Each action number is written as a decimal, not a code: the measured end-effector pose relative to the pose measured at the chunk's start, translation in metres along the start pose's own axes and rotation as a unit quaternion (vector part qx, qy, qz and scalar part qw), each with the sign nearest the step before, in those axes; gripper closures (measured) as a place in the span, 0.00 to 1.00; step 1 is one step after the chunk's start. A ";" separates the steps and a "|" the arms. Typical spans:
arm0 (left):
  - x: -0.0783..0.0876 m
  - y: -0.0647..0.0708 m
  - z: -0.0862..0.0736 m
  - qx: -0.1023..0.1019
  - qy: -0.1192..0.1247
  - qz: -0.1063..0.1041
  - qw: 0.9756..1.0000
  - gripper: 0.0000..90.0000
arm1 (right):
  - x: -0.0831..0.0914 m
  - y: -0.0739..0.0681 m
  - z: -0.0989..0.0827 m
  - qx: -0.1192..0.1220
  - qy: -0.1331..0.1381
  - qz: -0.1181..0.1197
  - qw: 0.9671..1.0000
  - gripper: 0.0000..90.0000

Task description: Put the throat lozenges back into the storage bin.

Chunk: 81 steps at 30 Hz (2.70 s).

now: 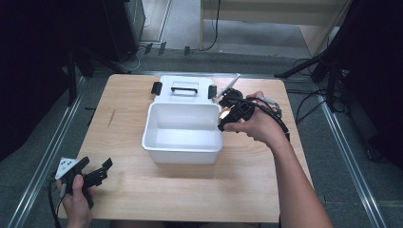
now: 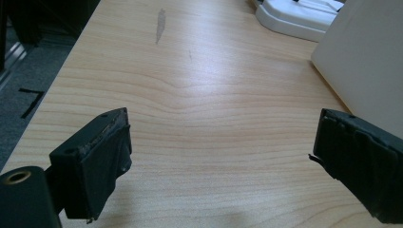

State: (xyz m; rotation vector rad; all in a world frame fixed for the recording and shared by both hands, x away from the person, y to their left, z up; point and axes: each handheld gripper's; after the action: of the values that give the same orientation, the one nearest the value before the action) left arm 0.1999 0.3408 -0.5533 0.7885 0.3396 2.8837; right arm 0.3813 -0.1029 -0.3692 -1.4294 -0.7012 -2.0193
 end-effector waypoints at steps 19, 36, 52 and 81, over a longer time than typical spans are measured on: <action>0.000 0.000 0.000 0.001 0.000 -0.001 1.000 0.07 | -0.004 -0.030 0.028 0.069 0.028 0.011 0.997 0.23; 0.000 0.000 0.000 0.001 0.000 -0.001 1.000 0.07 | -0.030 -0.046 0.030 0.198 0.021 0.003 0.980 0.23; 0.000 -0.001 0.000 0.000 -0.002 -0.002 1.000 0.07 | -0.055 -0.053 0.026 0.257 -0.014 -0.023 0.966 0.23; 0.001 -0.001 0.000 0.002 0.001 -0.002 1.000 0.07 | -0.088 -0.060 0.032 0.276 -0.076 -0.030 0.958 0.22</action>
State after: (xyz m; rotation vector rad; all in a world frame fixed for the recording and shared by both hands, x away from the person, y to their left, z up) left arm 0.1989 0.3417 -0.5533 0.7858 0.3460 2.8804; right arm 0.3840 -0.0253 -0.4494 -1.2358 -1.2693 -1.5808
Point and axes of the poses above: each handheld gripper's, and its own axes: x roughly backward along the jaws, z roughly out of its top, y roughly to its right, and after that the axes turned 3 degrees about -y, right-handed
